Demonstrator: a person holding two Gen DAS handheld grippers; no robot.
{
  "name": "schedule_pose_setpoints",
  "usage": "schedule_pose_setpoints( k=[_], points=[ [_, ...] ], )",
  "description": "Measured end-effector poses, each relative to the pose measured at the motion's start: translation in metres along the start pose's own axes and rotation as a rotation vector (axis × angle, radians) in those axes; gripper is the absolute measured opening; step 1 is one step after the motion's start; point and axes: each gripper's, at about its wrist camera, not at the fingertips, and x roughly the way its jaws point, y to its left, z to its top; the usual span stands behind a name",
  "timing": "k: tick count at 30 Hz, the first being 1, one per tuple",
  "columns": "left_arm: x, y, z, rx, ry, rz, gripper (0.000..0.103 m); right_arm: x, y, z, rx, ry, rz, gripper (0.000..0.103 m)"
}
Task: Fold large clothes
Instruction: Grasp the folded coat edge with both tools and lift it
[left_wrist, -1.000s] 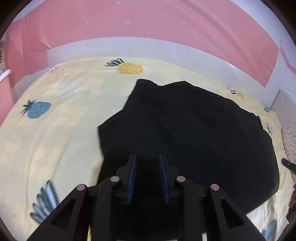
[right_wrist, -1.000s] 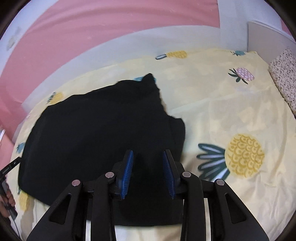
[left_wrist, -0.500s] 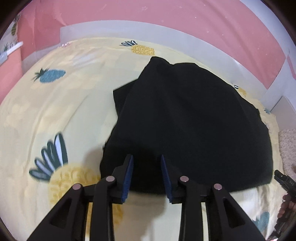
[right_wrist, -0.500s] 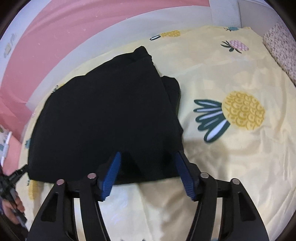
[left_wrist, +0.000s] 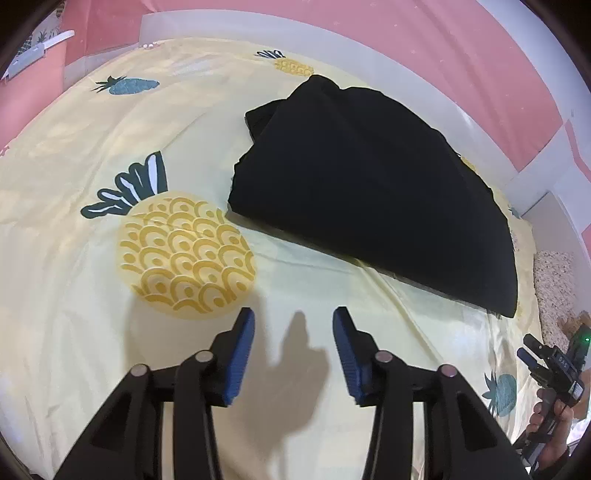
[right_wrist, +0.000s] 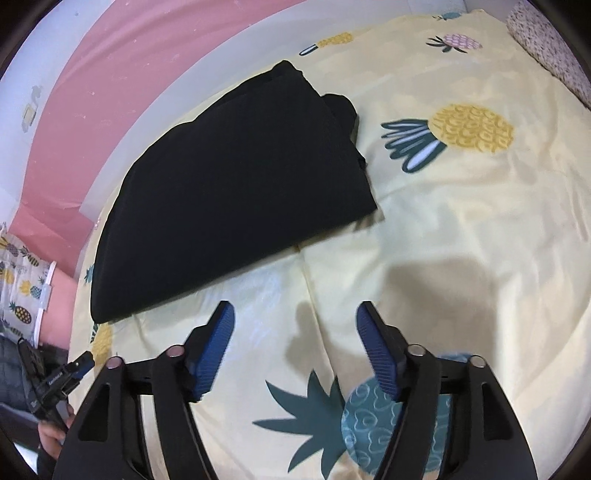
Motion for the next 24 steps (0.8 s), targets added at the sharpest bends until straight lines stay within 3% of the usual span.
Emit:
schedule_pose_setpoints(
  k=[7,10,16,21,24],
  points=[
    [-0.004,0.007,0.023,-0.019,-0.036,-0.013,0.063,-0.006,-0.011,0.011,0.031,-0.005,0.012,0.072],
    [0.003,0.015,0.044,-0.039,-0.056,-0.003,0.066,-0.006,-0.017,0.027,0.032,-0.024,0.011,0.075],
    [0.032,0.043,0.099,-0.159,-0.079,-0.056,0.075,0.015,-0.039,0.066,0.084,-0.037,0.049,0.077],
    [0.085,0.057,0.126,-0.257,0.007,-0.153,0.079,0.053,-0.051,0.086,0.165,0.029,0.165,0.077],
    [0.116,0.058,0.127,-0.282,0.044,-0.199,0.097,0.075,-0.053,0.091,0.195,0.052,0.214,0.087]
  ],
)
